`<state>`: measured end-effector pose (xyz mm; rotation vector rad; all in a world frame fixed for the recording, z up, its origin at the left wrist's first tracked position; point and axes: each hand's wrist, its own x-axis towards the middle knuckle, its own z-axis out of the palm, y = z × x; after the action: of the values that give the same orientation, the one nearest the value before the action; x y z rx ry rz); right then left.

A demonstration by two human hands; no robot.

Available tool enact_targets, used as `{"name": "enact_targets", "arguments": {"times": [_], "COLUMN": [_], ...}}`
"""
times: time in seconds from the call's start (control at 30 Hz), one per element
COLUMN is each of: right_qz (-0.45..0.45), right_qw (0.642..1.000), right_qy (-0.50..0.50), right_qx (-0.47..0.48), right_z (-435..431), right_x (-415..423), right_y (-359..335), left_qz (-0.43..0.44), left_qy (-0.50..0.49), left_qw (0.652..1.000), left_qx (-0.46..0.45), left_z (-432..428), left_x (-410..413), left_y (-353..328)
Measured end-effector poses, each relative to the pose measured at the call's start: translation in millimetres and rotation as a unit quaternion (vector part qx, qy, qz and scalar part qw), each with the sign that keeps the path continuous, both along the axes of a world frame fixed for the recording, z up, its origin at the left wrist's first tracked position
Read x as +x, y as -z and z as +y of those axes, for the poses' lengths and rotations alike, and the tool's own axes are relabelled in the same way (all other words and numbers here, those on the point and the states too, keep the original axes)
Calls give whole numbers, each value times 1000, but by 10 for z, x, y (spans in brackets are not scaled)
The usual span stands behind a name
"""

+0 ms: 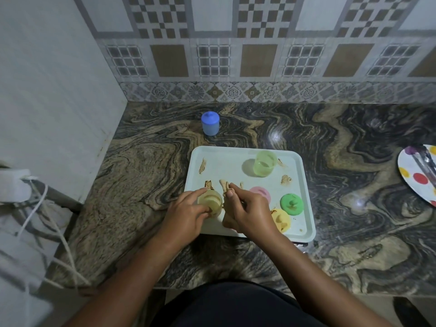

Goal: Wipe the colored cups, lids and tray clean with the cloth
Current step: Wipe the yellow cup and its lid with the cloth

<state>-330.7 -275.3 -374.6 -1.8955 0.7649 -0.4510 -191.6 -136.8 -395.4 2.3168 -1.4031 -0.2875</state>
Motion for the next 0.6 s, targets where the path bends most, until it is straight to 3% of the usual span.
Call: {"name": "enact_targets", "arguments": {"times": [0.3, 0.6], "right_qz": [-96, -204], "right_qw": [994, 978], "right_qy": [53, 15], "right_qx": [23, -32], "right_z": [-121, -138], "right_x": [20, 141], "right_y": [-337, -645], "left_qz": [222, 211], "left_qy": [-84, -66], "left_qw": [966, 958], "left_qx": [-105, -182], "left_z": [-113, -266], "left_x": [225, 300], "left_y": [-731, -1452]}}
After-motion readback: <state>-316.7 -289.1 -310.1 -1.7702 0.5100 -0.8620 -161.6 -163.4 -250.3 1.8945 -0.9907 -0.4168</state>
